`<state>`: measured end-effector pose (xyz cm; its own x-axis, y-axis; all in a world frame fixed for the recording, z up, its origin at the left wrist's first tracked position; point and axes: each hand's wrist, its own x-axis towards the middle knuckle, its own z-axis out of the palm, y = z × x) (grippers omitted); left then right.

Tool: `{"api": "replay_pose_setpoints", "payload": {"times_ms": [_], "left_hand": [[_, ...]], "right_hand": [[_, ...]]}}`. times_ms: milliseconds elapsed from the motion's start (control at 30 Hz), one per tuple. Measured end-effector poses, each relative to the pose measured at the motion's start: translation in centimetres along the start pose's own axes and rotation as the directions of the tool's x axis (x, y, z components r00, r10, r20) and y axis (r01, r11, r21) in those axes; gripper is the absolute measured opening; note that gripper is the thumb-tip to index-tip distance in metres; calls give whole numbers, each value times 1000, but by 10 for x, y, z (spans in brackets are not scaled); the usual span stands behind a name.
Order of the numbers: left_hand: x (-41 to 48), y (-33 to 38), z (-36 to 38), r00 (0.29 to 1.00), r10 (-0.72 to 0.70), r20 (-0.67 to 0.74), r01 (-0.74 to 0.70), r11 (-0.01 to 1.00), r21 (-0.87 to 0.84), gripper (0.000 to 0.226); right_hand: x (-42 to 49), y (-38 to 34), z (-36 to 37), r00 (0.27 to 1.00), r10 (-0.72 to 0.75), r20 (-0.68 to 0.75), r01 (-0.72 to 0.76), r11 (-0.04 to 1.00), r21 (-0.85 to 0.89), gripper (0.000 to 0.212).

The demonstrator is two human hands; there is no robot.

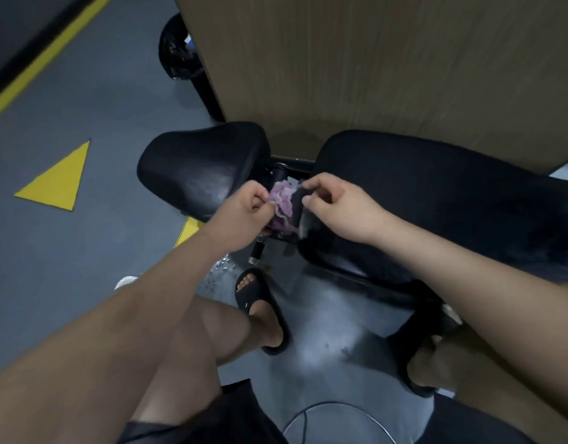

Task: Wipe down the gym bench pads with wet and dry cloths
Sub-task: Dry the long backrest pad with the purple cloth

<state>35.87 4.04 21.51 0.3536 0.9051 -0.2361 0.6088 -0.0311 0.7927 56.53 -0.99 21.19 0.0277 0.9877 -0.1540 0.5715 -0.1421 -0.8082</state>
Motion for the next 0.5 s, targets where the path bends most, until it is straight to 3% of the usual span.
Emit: {"api": "replay_pose_setpoints", "payload": {"times_ms": [100,167,300,367,500], "left_hand": [[-15,17,19,995,44,85,-28,983,-179,15],[-21,30,26,990,37,134,-8,978,-209,19],[-27,50,36,974,0,225,77,940,-333,35],[-27,59,42,976,-22,219,111,908,-404,39],[-16,79,59,991,-64,119,109,899,-424,22]], "right_hand": [[-15,13,-5,997,27,71,-49,940,338,47],[-20,19,-15,990,-54,132,10,950,311,42],[-22,30,-39,979,-150,142,119,972,204,5],[-25,37,-48,989,-108,97,84,971,224,10],[-34,47,-67,992,-86,92,61,967,247,32]]}}
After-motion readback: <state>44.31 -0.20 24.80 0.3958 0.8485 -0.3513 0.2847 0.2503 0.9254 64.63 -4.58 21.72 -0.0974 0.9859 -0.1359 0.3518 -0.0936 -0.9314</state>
